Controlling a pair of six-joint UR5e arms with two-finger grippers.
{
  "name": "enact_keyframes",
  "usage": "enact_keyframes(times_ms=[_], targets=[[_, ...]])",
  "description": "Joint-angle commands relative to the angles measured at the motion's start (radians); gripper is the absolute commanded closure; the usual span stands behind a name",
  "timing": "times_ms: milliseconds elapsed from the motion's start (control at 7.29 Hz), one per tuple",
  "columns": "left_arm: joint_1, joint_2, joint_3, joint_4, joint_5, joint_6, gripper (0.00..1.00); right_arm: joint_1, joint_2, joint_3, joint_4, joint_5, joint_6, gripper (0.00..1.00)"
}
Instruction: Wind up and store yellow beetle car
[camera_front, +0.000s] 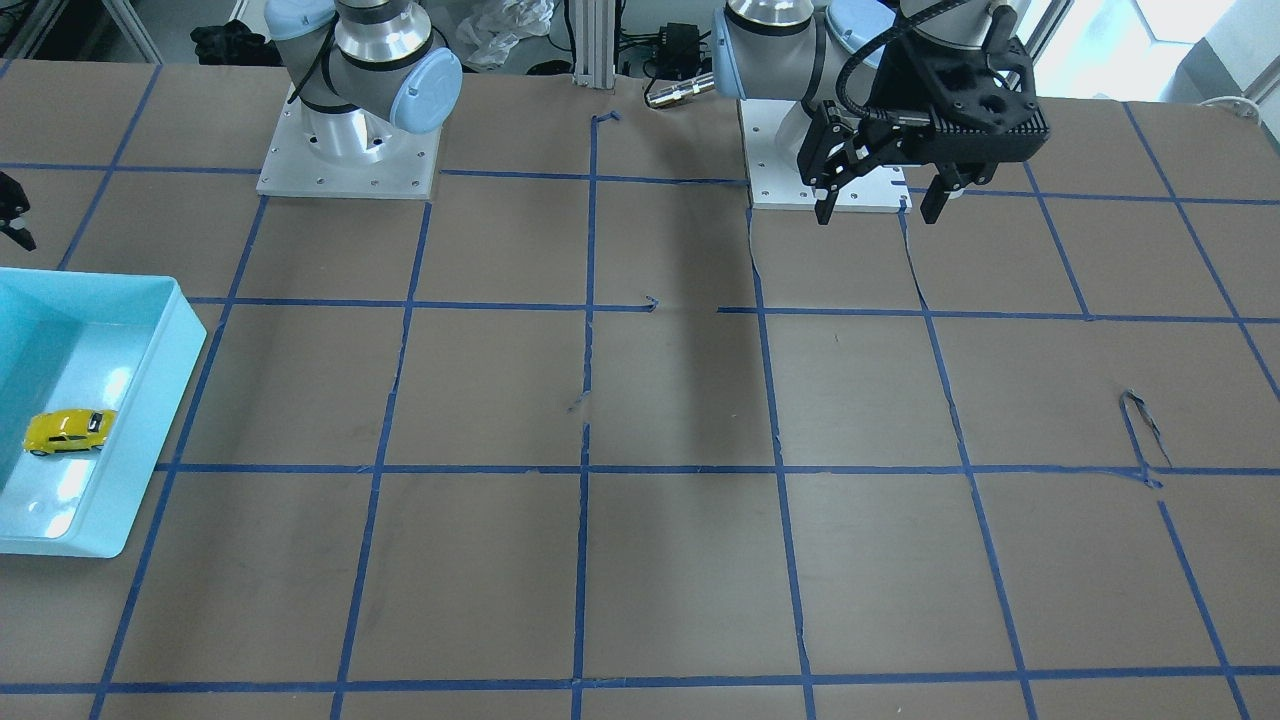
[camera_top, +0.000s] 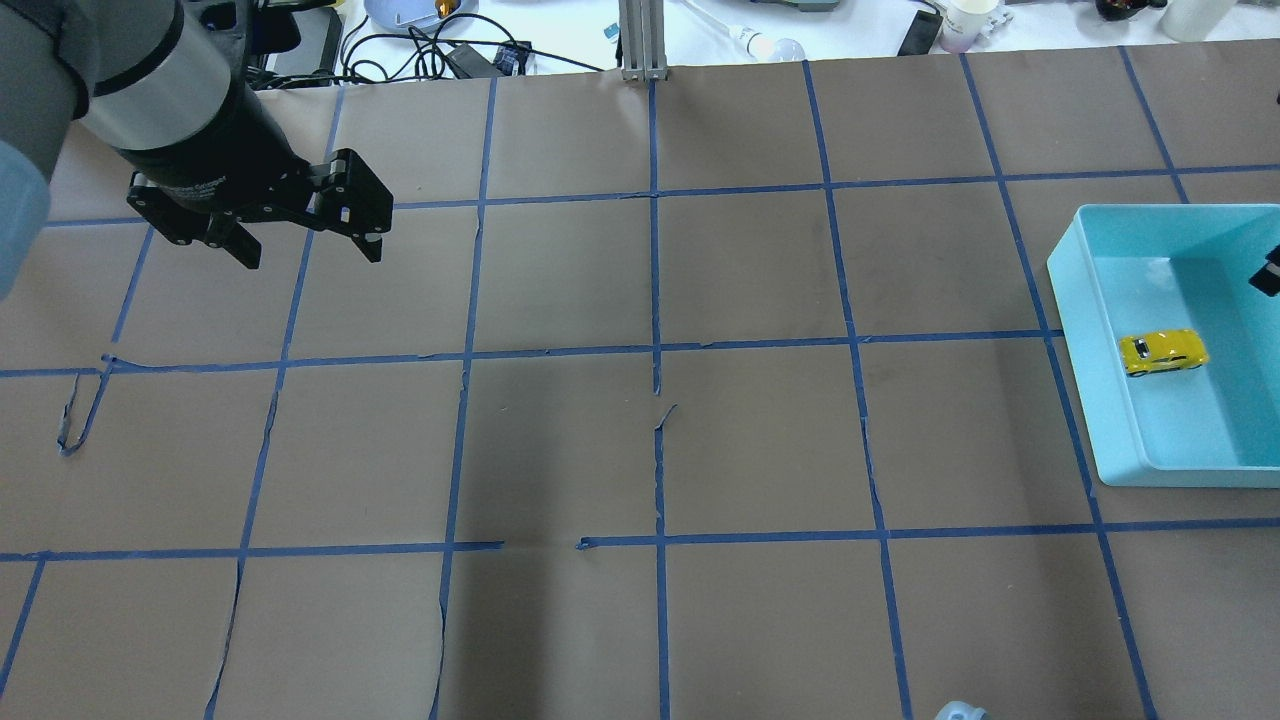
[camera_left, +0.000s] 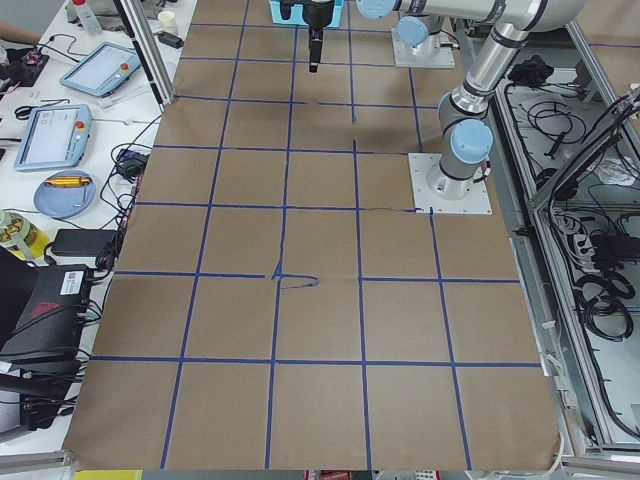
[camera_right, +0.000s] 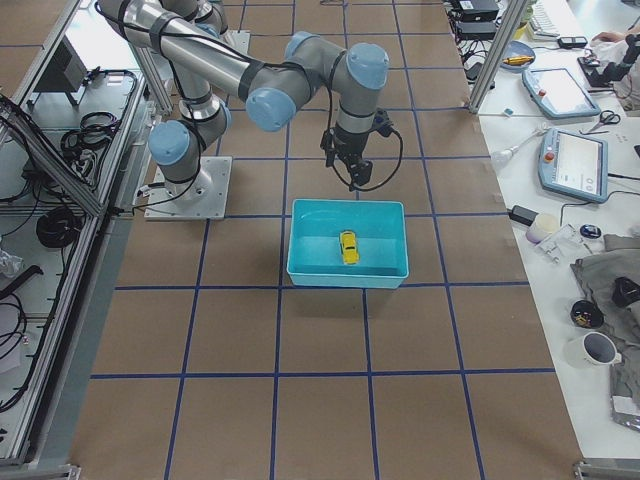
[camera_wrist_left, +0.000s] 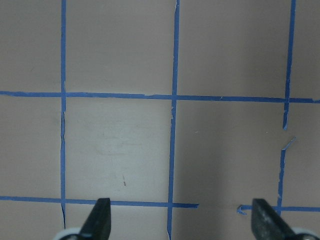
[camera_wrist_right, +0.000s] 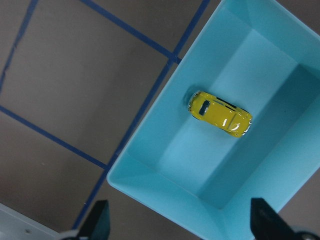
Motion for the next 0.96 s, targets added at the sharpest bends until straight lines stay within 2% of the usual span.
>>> enact_keyframes(times_ms=[0,275,549,824], targets=[[0.0,0.0,0.0,0.0,0.0,0.0,0.0,0.138,-0.018,-0.056,0.081,0.079,0.478,0.0],[0.0,0.0,0.0,0.0,0.0,0.0,0.0,0.303,-0.018,-0.058,0.067,0.067,0.758,0.0],[0.0,0.0,0.0,0.0,0.0,0.0,0.0,0.43,-0.017,-0.049,0.035,0.061,0.92,0.0],[0.0,0.0,0.0,0.0,0.0,0.0,0.0,0.497,-0.015,-0.038,0.032,0.051,1.055,0.0]])
